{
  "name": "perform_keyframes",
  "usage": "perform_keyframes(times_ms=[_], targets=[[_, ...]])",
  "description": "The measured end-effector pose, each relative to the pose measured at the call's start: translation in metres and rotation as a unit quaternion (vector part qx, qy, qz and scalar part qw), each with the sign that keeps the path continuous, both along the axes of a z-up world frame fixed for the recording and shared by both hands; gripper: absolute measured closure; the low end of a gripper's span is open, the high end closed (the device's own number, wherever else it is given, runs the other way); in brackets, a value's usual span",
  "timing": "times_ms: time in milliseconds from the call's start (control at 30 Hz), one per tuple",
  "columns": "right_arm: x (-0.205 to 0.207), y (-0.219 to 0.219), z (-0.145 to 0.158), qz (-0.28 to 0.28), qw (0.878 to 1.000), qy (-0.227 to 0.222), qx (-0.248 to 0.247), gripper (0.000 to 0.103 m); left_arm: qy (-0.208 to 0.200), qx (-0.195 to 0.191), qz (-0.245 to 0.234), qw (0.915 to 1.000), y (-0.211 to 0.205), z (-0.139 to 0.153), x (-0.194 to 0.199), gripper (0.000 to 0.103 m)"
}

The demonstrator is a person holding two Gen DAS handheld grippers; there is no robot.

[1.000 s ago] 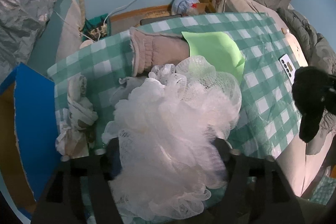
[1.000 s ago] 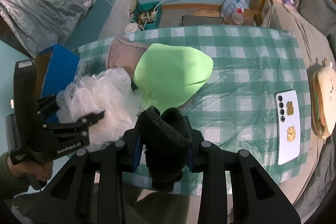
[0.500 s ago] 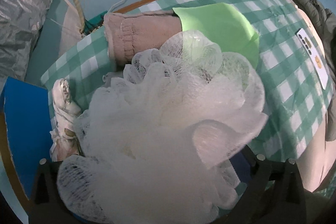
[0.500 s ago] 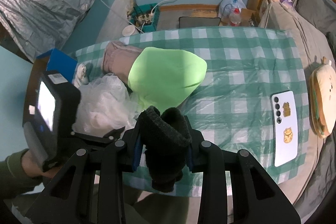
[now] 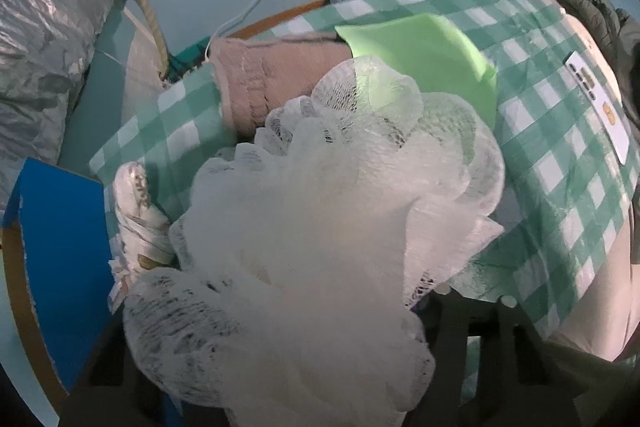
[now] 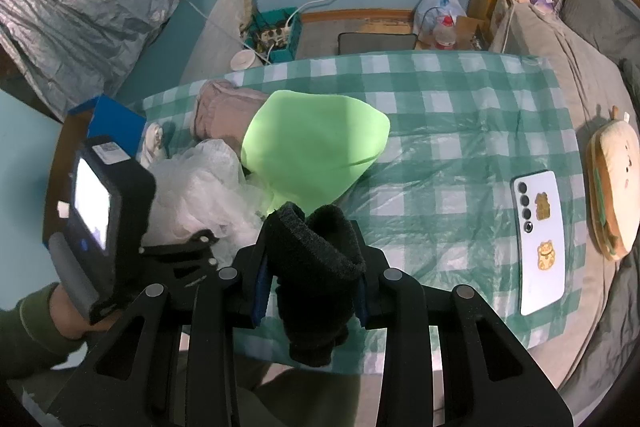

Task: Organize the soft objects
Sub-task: 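Lift the white bath puff higher with the left tool, then carry the white bath puff with the left tool over the cardboard box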

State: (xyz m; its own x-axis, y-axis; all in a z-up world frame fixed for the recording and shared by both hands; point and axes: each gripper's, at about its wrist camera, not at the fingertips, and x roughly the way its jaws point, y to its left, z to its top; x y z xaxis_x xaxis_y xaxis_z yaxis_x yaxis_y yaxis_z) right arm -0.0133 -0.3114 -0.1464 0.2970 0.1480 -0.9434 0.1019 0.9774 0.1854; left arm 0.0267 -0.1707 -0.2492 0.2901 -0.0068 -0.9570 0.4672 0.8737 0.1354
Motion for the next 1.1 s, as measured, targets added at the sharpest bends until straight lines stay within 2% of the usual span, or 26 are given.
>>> perform_keyframes(times_ms=[500, 833, 1100], targets=[[0.004, 0.028, 0.013, 0.025, 1.0, -0.016, -0.001, 0.071, -0.055, -0.076, 0.026, 0.9953, 0.031, 0.084, -0.008, 0.045], [0.013, 0.047, 0.031, 0.042, 0.998, -0.036, 0.006, 0.071, -0.058, -0.14, 0.073, 0.9858, 0.069, 0.123, -0.002, 0.045], [0.023, 0.068, 0.038, 0.061, 0.997, -0.042, 0.009, 0.071, -0.071, -0.162, 0.104, 0.9788, 0.1, 0.145, -0.003, 0.045]])
